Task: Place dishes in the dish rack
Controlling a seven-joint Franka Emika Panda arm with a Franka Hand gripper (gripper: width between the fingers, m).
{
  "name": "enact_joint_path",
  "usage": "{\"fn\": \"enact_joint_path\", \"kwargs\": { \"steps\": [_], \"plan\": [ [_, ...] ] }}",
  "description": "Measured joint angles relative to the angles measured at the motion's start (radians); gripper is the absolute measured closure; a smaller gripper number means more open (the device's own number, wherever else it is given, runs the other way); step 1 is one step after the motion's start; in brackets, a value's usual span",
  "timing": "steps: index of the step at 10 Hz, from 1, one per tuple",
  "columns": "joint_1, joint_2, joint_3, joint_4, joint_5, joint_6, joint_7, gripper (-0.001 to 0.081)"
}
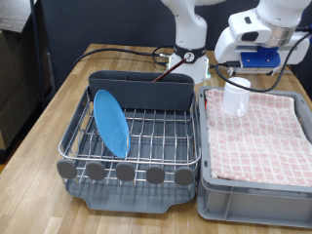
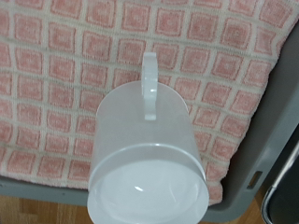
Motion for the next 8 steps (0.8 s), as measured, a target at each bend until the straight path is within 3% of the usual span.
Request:
{"fn": "enact_joint_path", "kwargs": {
  "steps": [4,8],
  "plan": [
    [-0.006,0.106,-0.004,0.084,0.009,-0.02,-0.045,0.0003],
    [-0.006,0.175,-0.004,0.098,0.045,0.019,-0.044,0.0003]
  ]
}}
